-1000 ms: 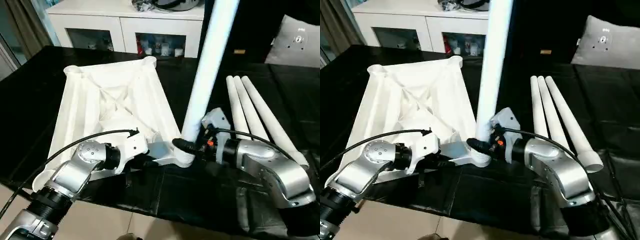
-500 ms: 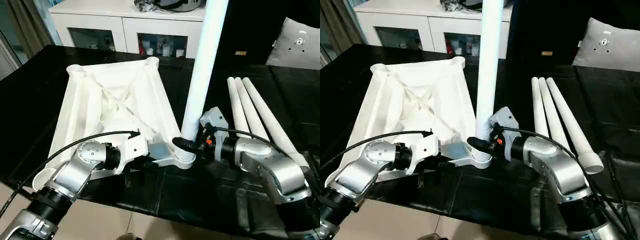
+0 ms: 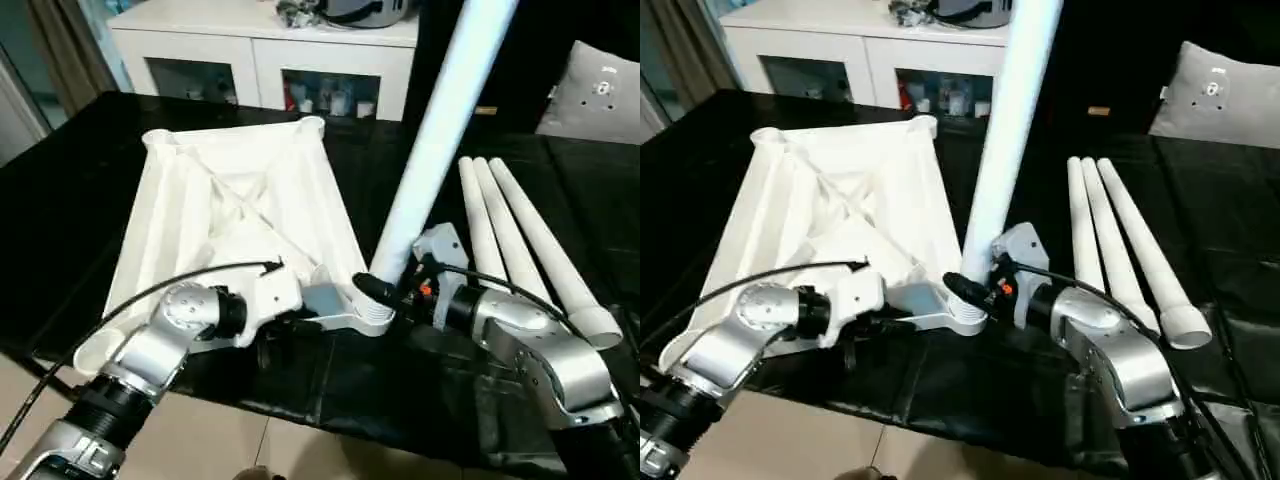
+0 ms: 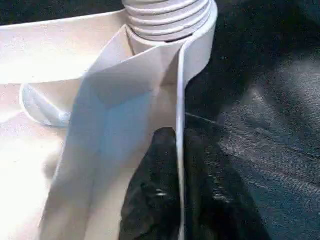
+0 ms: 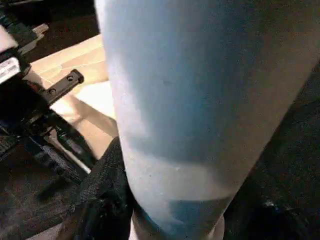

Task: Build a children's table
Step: Insert table leg to table base

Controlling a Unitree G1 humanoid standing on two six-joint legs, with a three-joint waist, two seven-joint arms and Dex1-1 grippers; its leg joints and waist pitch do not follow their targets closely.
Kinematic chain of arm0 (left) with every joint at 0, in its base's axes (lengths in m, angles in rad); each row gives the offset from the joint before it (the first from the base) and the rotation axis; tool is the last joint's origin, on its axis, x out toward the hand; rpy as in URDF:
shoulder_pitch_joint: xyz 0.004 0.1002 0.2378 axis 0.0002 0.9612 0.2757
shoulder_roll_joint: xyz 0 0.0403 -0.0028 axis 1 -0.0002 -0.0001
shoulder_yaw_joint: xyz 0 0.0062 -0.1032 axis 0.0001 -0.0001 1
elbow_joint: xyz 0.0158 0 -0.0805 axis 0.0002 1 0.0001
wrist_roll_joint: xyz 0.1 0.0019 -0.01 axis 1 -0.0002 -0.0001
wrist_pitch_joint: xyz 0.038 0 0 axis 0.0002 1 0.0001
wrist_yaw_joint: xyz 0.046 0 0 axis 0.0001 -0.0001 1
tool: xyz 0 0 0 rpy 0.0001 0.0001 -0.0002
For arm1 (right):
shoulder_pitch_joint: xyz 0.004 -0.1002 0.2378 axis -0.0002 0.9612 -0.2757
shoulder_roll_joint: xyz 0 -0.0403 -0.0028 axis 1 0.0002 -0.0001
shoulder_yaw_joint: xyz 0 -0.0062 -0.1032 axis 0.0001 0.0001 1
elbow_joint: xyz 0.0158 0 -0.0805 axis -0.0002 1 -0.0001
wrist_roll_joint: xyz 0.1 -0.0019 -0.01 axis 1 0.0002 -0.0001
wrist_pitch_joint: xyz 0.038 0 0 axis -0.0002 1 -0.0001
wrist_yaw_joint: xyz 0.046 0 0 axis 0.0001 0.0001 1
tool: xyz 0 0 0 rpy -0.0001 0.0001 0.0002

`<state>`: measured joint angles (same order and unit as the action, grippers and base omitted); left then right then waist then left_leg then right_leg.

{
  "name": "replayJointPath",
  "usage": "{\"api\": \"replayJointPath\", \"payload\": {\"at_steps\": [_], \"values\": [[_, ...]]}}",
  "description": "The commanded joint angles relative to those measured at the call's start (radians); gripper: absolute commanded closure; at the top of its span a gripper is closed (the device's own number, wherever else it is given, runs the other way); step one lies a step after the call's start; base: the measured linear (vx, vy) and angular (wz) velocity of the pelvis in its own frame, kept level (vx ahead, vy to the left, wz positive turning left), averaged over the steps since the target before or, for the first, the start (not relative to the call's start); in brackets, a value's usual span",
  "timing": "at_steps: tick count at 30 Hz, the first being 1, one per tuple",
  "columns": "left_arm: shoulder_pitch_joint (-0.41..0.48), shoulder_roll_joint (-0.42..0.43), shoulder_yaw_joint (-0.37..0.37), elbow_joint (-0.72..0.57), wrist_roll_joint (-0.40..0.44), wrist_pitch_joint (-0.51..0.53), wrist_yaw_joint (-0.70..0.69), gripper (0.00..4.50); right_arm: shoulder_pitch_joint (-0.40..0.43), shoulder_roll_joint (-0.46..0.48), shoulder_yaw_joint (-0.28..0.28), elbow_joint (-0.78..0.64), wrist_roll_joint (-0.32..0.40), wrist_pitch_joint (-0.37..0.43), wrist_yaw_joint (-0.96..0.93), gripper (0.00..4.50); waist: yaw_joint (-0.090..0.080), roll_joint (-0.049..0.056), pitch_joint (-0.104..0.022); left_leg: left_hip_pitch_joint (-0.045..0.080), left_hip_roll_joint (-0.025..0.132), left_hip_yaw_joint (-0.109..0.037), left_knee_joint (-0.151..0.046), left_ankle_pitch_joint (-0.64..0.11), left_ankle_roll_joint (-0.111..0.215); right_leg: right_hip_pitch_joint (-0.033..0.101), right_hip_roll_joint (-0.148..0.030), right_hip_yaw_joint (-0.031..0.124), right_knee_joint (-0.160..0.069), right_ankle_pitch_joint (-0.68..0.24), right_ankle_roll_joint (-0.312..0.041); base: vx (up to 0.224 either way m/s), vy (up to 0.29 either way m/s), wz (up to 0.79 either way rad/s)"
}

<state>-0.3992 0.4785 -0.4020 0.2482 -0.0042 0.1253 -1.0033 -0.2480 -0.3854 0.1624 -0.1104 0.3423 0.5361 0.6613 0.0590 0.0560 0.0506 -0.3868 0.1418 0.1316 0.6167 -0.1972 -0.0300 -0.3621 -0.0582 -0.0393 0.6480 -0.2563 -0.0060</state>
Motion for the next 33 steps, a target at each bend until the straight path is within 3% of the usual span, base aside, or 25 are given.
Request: {"api": "replayJointPath", "payload": {"at_steps": [1, 4, 6, 12, 13, 16, 17, 20, 26, 30, 33], "values": [[-0.013, 0.023, 0.008, 0.03, 0.029, 0.023, 0.006, 4.36, 0.014, -0.002, 0.022, -0.006, -0.005, 0.017, 0.017, 2.61, 0.0, -0.003, -0.059, 0.017, 0.08, -0.018, -0.078, -0.13, 0.033, 0.041, -0.092, 0.048, -0.075, 0.056, -0.262, 0.0, 0.0, 0.0], [-0.017, 0.026, 0.003, 0.036, 0.037, 0.019, 0.009, 4.23, 0.009, 0.001, 0.023, -0.003, -0.008, 0.016, 0.018, 2.61, 0.0, -0.004, -0.059, 0.018, 0.081, -0.015, -0.081, -0.146, 0.025, 0.039, -0.092, 0.049, -0.077, 0.024, -0.259, 0.0, 0.0, 0.0], [-0.018, 0.021, 0.008, 0.042, 0.036, 0.014, 0.011, 4.45, 0.006, -0.002, 0.029, -0.002, -0.009, 0.014, 0.023, 2.61, 0.0, -0.006, -0.06, 0.018, 0.081, -0.012, -0.08, -0.138, 0.024, 0.038, -0.092, 0.049, -0.076, 0.037, -0.255, 0.0, 0.0, 0.0], [-0.024, 0.022, 0.002, 0.045, 0.042, -0.005, 0.002, 4.5, -0.001, -0.01, 0.038, 0.001, -0.013, 0.014, 0.038, 2.61, 0.002, -0.006, -0.06, 0.018, 0.081, -0.009, -0.079, -0.135, 0.027, 0.036, -0.093, 0.05, -0.077, 0.03, -0.25, 0.0, 0.0, 0.0], [-0.028, 0.023, 0.001, 0.034, 0.036, -0.015, -0.014, 4.5, -0.008, -0.017, 0.045, 0.005, -0.015, 0.017, 0.049, 2.61, 0.001, -0.013, -0.059, 0.017, 0.081, -0.008, -0.079, -0.132, 0.03, 0.037, -0.093, 0.05, -0.077, 0.028, -0.249, 0.0, 0.0, 0.0], [-0.033, 0.029, -0.012, 0.018, 0.025, -0.036, -0.058, 4.5, -0.023, -0.03, 0.061, 0.014, -0.019, 0.024, 0.074, 2.61, 0.002, -0.009, -0.061, 0.016, 0.081, -0.007, -0.077, -0.111, 0.037, 0.036, -0.093, 0.05, -0.075, 0.037, -0.248, 0.0, 0.0, 0.0], [-0.034, 0.03, -0.014, 0.018, 0.024, -0.043, -0.066, 4.5, -0.026, -0.033, 0.064, 0.017, -0.02, 0.024, 0.079, 2.61, 0.002, -0.014, -0.063, 0.015, 0.081, -0.007, -0.076, -0.097, 0.042, 0.038, -0.093, 0.049, -0.074, 0.062, -0.249, 0.0, 0.0, 0.0], [-0.04, 0.032, -0.024, 0.02, 0.021, -0.051, -0.09, 4.5, -0.039, -0.05, 0.083, 0.025, -0.024, 0.032, 0.109, 2.61, 0.003, -0.012, -0.063, 0.016, 0.081, -0.007, -0.075, -0.082, 0.053, 0.037, -0.092, 0.048, -0.071, 0.09, -0.254, 0.0, 0.0, 0.0], [-0.066, 0.04, -0.047, 0.037, 0.039, -0.089, -0.135, 4.5, -0.076, -0.082, 0.112, 0.053, -0.033, 0.059, 0.169, 2.61, 0.005, -0.011, -0.06, 0.018, 0.084, -0.006, -0.077, -0.116, 0.045, 0.036, -0.094, 0.049, -0.076, 0.041, -0.259, 0.0, 0.0, 0.0], [-0.079, 0.035, -0.045, 0.052, 0.045, -0.097, -0.136, 4.5, -0.08, -0.072, 0.094, 0.083, -0.03, 0.055, 0.165, 2.61, 0.006, -0.008, -0.062, 0.018, 0.084, -0.006, -0.076, -0.11, 0.037, 0.036, -0.094, 0.049, -0.073, 0.062, -0.264, 0.0, 0.0, 0.0], [-0.083, 0.026, -0.034, 0.069, 0.043, -0.097, -0.121, 4.5, -0.063, -0.045, 0.042, 0.103, 0.01, 0.055, 0.146, 2.61, 0.007, -0.005, -0.061, 0.02, 0.083, -0.004, -0.078, -0.145, 0.027, 0.034, -0.096, 0.05, -0.079, 0.03, -0.267, 0.0, 0.0, 0.0]]}}
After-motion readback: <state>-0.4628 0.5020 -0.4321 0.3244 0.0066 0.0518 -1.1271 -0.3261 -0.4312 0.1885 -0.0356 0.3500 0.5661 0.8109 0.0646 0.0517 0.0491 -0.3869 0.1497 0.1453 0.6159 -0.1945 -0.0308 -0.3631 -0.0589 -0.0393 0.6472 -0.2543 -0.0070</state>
